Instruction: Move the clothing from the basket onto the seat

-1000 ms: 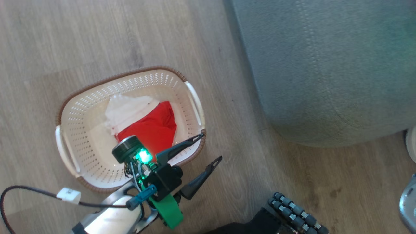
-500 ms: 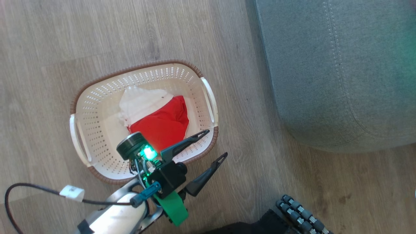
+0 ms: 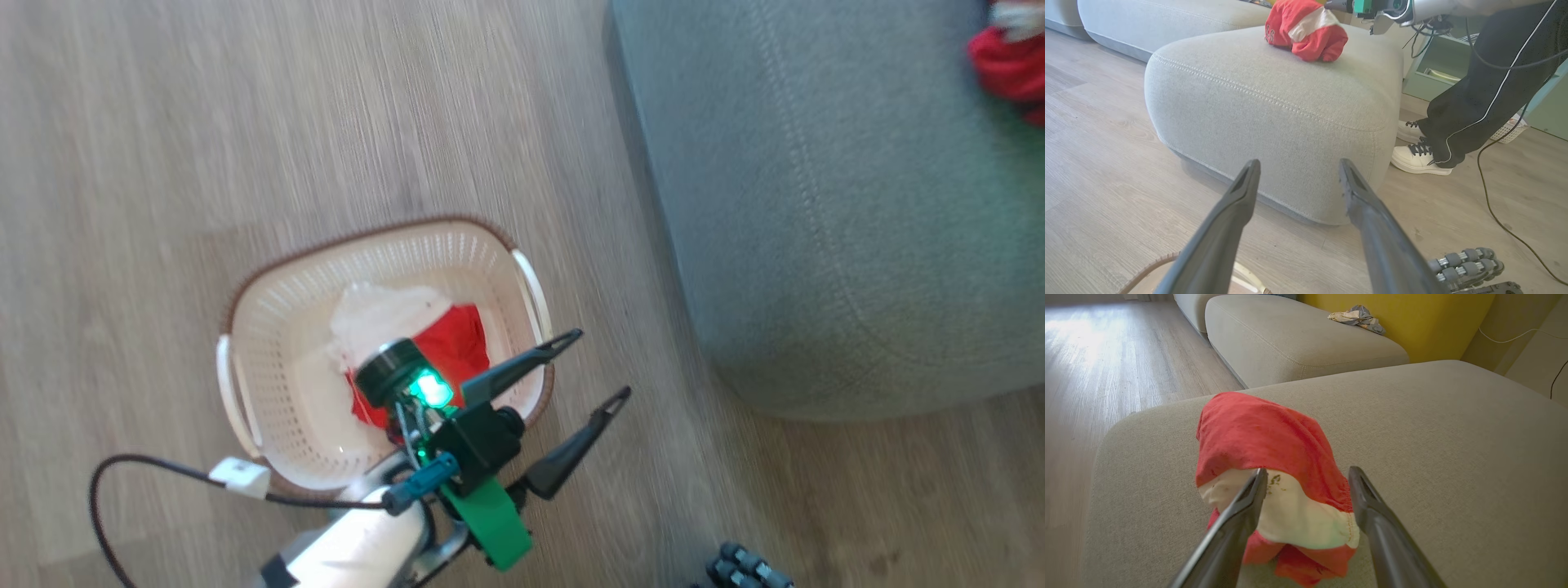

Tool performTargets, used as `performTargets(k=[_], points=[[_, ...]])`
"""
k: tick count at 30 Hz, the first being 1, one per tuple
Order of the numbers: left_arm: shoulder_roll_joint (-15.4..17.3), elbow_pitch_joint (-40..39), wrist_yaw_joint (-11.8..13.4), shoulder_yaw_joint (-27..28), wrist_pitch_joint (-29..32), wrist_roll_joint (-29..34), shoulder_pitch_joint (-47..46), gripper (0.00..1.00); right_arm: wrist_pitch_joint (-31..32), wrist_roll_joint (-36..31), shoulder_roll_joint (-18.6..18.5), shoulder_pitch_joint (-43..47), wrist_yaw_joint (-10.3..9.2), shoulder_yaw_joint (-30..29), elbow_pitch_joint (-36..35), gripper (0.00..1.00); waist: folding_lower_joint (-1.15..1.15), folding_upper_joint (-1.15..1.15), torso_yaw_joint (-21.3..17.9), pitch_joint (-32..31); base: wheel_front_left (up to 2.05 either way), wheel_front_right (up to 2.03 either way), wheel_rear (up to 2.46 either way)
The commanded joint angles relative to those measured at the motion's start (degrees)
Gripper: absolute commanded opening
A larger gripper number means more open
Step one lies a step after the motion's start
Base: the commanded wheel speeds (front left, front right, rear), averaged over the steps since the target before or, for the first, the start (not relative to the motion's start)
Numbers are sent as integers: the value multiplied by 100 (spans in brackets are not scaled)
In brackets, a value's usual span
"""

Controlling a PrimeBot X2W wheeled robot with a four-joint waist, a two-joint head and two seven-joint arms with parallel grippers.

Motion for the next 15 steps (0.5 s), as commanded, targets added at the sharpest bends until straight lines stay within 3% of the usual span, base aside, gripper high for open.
performTargets(k=[1,9,15], points=[[-139,-122,-7,156,-29,-44,128,100,-54,58,-151,165,-1,234,-286,100,0,0,64,-427,0,0,0],[-518,-19,-7,621,-29,-23,385,100,-54,1109,-150,875,-1,1442,-1345,100,0,0,256,-1110,0,0,0],[-667,-1,-7,1107,-29,0,631,100,-54,2040,-306,1648,-1,2455,-2633,100,0,0,477,-1541,0,0,0]])
